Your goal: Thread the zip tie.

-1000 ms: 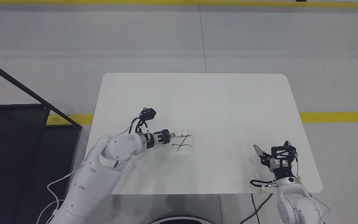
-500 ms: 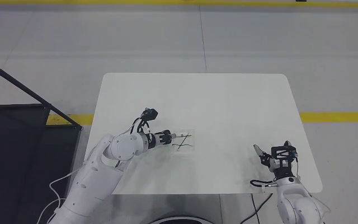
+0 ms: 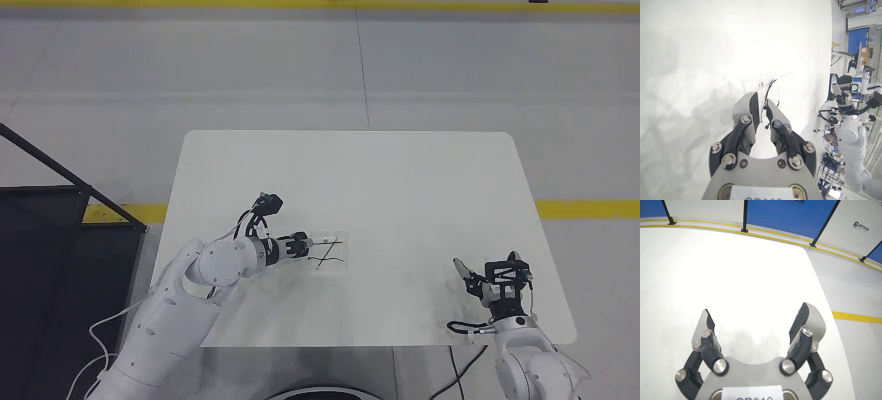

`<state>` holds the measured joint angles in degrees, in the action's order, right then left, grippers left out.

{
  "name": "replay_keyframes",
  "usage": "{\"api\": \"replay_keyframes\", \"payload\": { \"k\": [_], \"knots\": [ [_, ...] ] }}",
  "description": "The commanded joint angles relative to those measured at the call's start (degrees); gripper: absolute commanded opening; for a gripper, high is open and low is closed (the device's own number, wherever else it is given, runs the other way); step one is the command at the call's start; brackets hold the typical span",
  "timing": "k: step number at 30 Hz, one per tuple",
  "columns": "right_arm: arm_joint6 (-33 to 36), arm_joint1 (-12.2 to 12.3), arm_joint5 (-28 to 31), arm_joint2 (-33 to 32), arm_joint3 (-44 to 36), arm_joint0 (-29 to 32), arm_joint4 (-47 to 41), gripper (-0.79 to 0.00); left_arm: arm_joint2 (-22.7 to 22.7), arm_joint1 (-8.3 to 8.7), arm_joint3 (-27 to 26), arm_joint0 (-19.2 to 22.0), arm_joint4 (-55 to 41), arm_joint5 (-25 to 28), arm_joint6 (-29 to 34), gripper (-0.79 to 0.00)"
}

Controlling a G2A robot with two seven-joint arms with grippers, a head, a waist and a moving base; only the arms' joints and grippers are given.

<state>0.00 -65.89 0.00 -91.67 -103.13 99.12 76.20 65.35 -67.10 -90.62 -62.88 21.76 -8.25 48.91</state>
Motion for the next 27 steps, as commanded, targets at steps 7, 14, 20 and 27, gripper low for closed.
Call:
{"api": "replay_keyframes", "payload": {
  "k": [7, 14, 20, 27],
  "knots": [
    [0.00, 0.00, 0.00, 0.00, 0.00, 0.00, 0.00, 0.000, 0.04, 0.07, -0.06, -0.02, -0.17, 0.14, -0.16, -0.671],
    [0.00, 0.00, 0.00, 0.00, 0.00, 0.00, 0.00, 0.000, 0.08, 0.14, -0.22, -0.06, -0.30, 0.22, -0.25, -0.705],
    [0.00, 0.00, 0.00, 0.00, 0.00, 0.00, 0.00, 0.000, 0.38, 0.26, -0.54, -0.27, -0.36, 0.15, -0.27, -0.773],
    [0.00, 0.00, 0.00, 0.00, 0.00, 0.00, 0.00, 0.000, 1.18, 0.46, -1.15, -0.69, -0.66, 0.28, -0.60, -0.785]
  ]
}}
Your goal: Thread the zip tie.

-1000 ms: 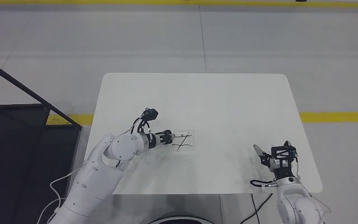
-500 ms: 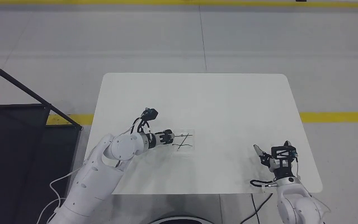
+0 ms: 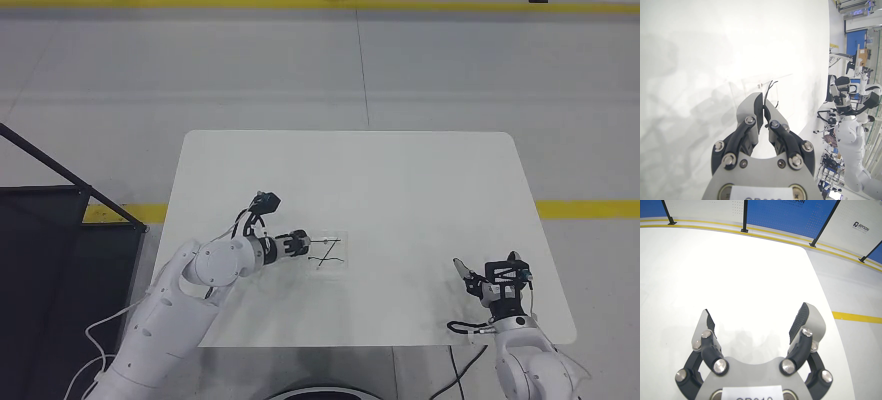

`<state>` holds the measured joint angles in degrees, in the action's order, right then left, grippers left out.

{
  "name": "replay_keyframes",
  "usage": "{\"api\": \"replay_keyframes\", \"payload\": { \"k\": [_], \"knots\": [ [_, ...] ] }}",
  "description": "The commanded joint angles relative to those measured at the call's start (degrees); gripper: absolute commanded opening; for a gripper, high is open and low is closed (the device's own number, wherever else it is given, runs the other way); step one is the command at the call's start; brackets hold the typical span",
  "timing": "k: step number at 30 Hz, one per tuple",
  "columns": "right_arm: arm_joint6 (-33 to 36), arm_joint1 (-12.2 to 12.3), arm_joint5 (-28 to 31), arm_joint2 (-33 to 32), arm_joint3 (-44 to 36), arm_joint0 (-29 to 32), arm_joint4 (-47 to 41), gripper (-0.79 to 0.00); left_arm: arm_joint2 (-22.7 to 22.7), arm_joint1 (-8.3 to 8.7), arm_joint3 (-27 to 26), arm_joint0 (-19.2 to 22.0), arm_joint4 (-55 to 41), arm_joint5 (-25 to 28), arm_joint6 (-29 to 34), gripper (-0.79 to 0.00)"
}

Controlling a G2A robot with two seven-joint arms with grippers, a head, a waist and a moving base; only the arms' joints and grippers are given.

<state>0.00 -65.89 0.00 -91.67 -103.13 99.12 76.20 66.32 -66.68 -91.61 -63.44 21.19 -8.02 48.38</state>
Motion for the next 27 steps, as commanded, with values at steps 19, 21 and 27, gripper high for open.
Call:
{"api": "replay_keyframes", "payload": {
  "k": [19, 21, 27],
  "knots": [
    [0.00, 0.00, 0.00, 0.00, 0.00, 0.00, 0.00, 0.000, 7.66, 1.63, -3.90, -5.03, -5.42, 9.24, 0.13, -0.785],
    [0.00, 0.00, 0.00, 0.00, 0.00, 0.00, 0.00, 0.000, 7.88, 1.69, -3.97, -5.41, -5.39, 9.73, -0.13, -0.785],
    [0.00, 0.00, 0.00, 0.00, 0.00, 0.00, 0.00, 0.000, 7.88, 1.69, -3.97, -5.41, -5.39, 9.73, -0.13, -0.785]
  ]
}}
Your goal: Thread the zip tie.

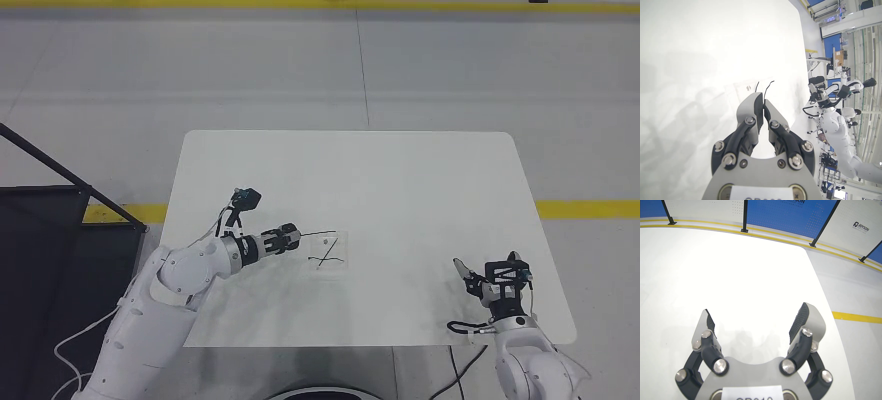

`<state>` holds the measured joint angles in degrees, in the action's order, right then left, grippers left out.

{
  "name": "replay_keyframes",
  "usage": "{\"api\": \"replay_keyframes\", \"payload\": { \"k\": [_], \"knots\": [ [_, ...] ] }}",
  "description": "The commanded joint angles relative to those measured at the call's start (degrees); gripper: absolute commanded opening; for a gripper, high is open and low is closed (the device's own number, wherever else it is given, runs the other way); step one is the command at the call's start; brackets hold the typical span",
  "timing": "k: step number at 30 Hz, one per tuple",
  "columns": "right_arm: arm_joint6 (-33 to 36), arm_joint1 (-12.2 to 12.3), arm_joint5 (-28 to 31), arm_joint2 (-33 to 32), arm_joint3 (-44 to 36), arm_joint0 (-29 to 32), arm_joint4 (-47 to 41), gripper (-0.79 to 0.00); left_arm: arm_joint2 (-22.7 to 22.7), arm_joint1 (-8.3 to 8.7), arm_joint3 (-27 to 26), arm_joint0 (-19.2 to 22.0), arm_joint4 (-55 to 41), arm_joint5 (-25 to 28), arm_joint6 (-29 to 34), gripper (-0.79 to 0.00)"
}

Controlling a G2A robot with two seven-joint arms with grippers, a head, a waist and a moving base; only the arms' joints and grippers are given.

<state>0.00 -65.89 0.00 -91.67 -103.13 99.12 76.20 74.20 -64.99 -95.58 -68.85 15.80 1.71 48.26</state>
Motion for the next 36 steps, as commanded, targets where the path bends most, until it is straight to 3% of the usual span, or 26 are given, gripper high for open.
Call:
{"api": "replay_keyframes", "payload": {
  "k": [1, 6, 14, 19, 27, 36],
  "knots": [
    [0.00, 0.00, 0.00, 0.00, 0.00, 0.00, 0.00, 0.000, 0.00, 0.00, 0.00, 0.00, 0.00, 0.00, 0.00, -0.785],
    [-0.13, -0.01, 0.24, 0.08, -0.10, -0.06, -0.10, 0.000, 0.29, -0.04, 0.25, -0.59, -1.99, 0.69, -0.79, -0.785],
    [0.20, 0.52, 20.29, 0.39, -0.44, -2.05, -9.25, 0.000, 4.11, 0.87, -1.19, -3.58, -7.11, 8.62, 2.62, -0.785],
    [4.47, 0.85, 31.05, 2.01, 0.75, -5.43, -15.06, 0.000, 6.25, 1.64, -2.64, -5.51, -10.47, 14.52, 7.71, -0.785],
    [14.67, 1.24, 47.75, 7.69, 5.89, -12.66, -31.58, 0.000, 7.28, 2.30, -5.31, -7.67, -12.53, 17.74, 9.62, -0.785],
    [14.67, 1.24, 47.75, 7.69, 5.89, -12.66, -31.58, 0.000, 7.28, 2.30, -5.31, -7.67, -12.53, 17.74, 9.62, -0.785]
  ]
}}
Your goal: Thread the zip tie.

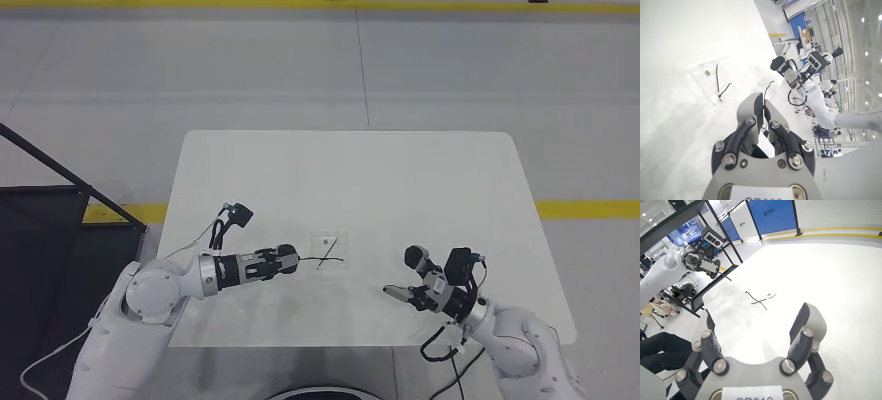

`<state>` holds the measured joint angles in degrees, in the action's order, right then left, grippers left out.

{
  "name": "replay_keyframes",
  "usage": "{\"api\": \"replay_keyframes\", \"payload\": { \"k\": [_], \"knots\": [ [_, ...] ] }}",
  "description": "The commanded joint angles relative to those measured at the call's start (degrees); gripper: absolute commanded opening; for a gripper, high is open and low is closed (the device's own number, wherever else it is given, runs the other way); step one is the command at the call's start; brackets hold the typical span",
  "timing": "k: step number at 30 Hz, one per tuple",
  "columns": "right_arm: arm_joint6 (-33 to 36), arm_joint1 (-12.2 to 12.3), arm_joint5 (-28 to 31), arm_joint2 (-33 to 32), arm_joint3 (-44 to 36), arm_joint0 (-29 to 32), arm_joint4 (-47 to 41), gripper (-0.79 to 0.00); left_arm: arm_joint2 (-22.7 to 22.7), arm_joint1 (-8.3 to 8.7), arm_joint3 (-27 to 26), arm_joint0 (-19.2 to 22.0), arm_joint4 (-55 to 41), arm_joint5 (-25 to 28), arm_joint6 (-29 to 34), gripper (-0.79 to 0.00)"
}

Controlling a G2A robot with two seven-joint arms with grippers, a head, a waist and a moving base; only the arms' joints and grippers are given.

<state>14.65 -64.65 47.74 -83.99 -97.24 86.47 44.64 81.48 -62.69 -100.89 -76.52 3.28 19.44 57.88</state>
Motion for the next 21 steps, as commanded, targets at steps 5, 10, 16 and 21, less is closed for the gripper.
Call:
{"api": "replay_keyframes", "payload": {
  "k": [5, 10, 16, 21],
  "knots": [
    [2.83, 0.16, 5.97, 3.05, 1.27, -1.01, -4.08, 0.000, -1.26, -0.01, -0.94, -0.23, 1.01, 0.05, -1.24, -0.785],
    [14.05, 0.97, 10.26, 10.92, 7.18, -7.89, -24.46, 0.000, -3.43, 0.08, -2.04, 0.37, 5.32, 1.09, -2.04, -0.785],
    [33.89, 3.60, 8.01, 18.70, 13.25, -17.23, -50.00, 0.000, -4.76, 0.29, -2.77, -0.04, 7.37, 3.09, -2.99, -0.785],
    [34.78, 5.50, 7.12, 22.51, 15.20, -20.28, -53.51, 0.000, -5.23, 0.51, -3.16, -0.24, 7.28, 3.95, -3.11, -0.785]
  ]
}}
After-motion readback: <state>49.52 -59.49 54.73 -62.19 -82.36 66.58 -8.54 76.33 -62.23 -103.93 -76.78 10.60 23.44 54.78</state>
